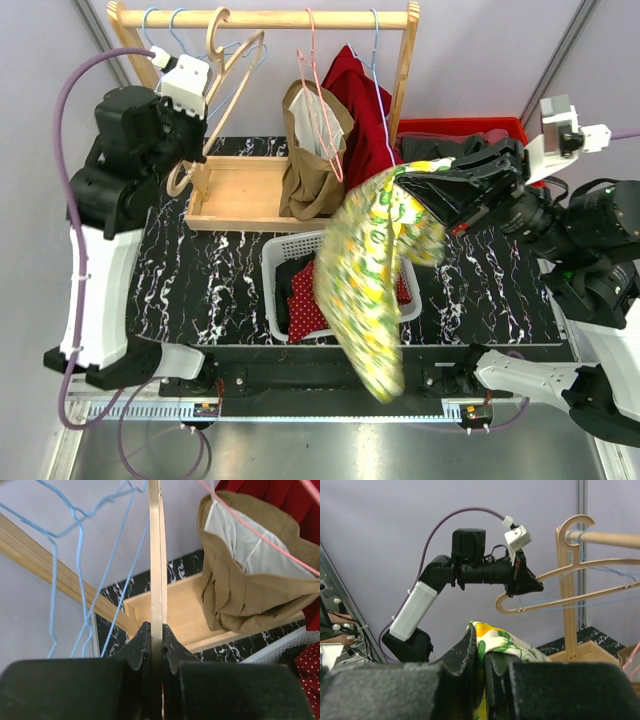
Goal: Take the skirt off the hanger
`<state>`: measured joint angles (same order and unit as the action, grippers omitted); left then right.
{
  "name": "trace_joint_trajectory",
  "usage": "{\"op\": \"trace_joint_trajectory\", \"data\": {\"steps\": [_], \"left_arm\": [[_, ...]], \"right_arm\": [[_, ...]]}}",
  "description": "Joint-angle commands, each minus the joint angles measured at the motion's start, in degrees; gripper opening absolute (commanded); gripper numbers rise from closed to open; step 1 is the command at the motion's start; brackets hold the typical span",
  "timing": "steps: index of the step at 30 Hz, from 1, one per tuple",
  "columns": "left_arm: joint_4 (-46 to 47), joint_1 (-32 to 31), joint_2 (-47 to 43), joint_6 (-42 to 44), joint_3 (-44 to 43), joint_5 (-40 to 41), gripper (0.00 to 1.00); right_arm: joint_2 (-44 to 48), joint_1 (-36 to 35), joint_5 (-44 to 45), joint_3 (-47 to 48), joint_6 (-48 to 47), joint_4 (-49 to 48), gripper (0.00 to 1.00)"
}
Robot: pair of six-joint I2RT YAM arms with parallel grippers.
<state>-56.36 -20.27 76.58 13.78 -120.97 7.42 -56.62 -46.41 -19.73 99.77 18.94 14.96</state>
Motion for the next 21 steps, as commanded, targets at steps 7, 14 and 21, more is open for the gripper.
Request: {"op": "trace_joint_trajectory", "data": {"steps": [7, 14, 21], "left_arm": [[-0.2, 7.5, 7.3, -6.7, -7.4, -10.1, 0.0], [0.0, 17.6, 16.2, -15.4, -18.0, -25.3, 0.0], [0.9, 16.7, 18.8, -12.5, -16.1, -24.7, 0.0]], "right_arm": [[1.9, 0.2, 4.2, -5.4, -3.6, -4.4, 0.12], [1.2, 0.2, 6.4, -14.8, -5.2, -5.5, 0.12], [-0.9, 0.2, 8.6, -22.2, -7.1, -7.1, 0.11]]}}
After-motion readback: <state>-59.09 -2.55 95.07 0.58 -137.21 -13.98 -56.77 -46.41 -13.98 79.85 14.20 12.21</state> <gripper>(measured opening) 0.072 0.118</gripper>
